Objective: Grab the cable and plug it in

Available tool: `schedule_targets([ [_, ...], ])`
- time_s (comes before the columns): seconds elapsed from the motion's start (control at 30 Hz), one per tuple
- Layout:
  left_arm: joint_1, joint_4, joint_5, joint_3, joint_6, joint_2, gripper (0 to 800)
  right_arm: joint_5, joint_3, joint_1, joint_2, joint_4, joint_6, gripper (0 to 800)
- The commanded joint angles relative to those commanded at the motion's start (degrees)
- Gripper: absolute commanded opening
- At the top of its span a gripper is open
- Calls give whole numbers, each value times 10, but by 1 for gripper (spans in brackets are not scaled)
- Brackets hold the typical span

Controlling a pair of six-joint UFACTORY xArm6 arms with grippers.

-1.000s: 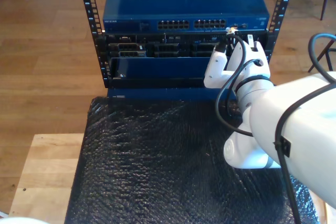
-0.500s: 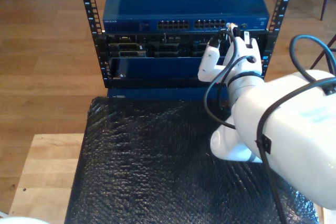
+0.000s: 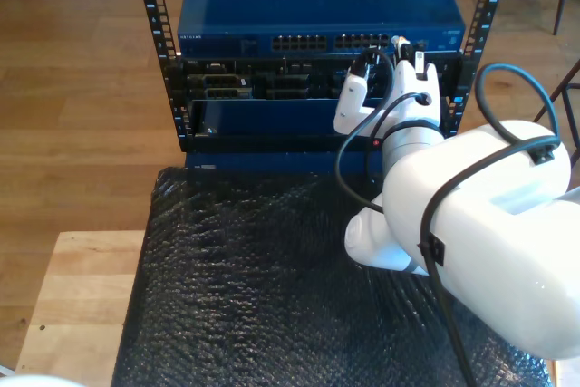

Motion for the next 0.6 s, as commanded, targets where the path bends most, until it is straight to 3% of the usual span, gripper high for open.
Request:
schedule_targets([
  [0.23, 0, 0, 1, 0, 1, 0, 800, -4, -16, 20, 11, 44, -29, 0],
  [0.6, 0, 0, 1, 0, 1, 0, 800, -16, -52, 29, 40, 64, -45, 0],
])
